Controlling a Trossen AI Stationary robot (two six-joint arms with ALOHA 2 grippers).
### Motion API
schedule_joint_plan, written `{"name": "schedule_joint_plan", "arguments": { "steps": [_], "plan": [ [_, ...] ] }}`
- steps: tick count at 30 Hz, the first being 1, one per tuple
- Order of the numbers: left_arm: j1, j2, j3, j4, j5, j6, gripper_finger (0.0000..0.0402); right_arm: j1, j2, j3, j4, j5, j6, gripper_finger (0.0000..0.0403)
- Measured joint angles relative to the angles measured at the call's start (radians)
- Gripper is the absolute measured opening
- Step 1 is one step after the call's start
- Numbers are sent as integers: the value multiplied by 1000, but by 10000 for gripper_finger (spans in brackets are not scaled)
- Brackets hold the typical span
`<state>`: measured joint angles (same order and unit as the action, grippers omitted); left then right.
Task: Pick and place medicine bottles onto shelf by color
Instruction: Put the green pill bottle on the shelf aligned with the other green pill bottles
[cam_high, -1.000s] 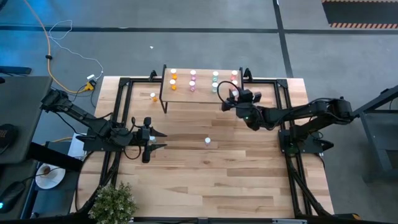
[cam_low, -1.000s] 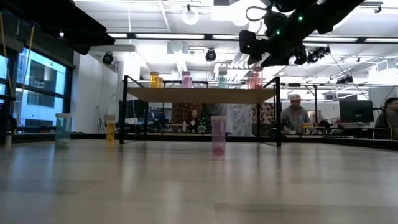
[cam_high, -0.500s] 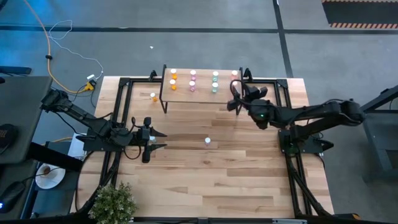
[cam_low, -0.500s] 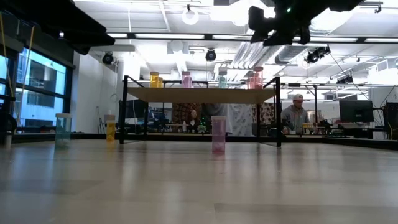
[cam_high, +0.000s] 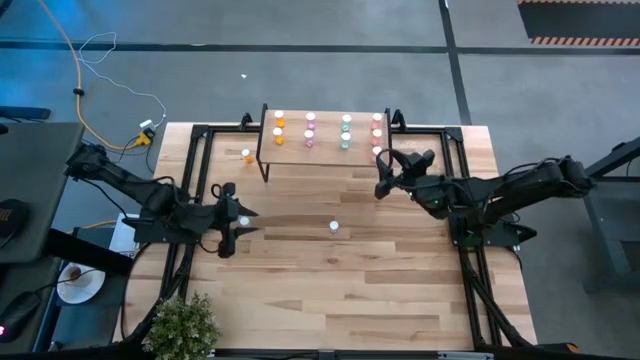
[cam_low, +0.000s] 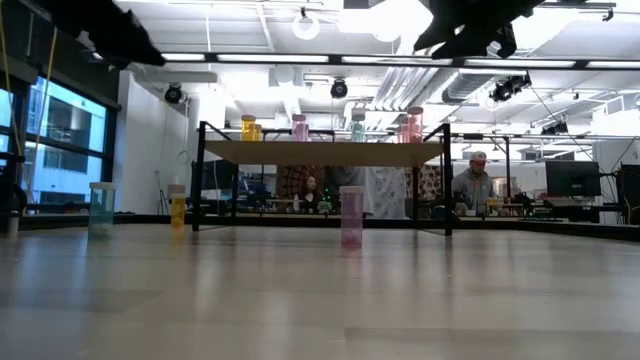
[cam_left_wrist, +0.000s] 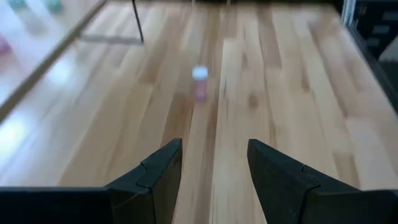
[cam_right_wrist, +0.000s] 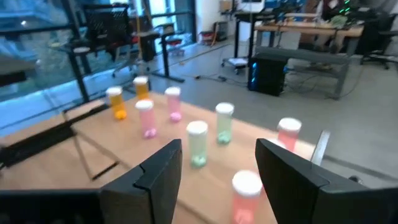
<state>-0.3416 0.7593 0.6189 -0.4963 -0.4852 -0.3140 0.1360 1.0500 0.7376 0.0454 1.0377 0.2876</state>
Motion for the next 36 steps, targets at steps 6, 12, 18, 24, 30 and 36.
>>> {"name": "schedule_joint_plan", "arguments": {
  "steps": [6, 12, 18, 24, 30, 36],
  "plan": [
    [0, 0, 76, -252, 97, -74, 172, 53, 2, 0, -101, -10, 109, 197],
    [-1, 2, 77, -372, 104, -178, 172, 78, 2, 0, -142, -19, 158, 197],
    [-18, -1, -8, -375, 103, -247, 172, 82, 2, 0, -158, -51, 158, 197],
    [-48, 0, -65, -366, 62, -346, 172, 82, 2, 0, -163, -53, 158, 197],
    [-73, 0, -79, -363, -34, -451, 172, 82, 2, 0, -177, -54, 158, 197],
    [-73, 0, -79, -365, -48, -518, 172, 82, 2, 0, -186, -54, 158, 197]
  ]
}}
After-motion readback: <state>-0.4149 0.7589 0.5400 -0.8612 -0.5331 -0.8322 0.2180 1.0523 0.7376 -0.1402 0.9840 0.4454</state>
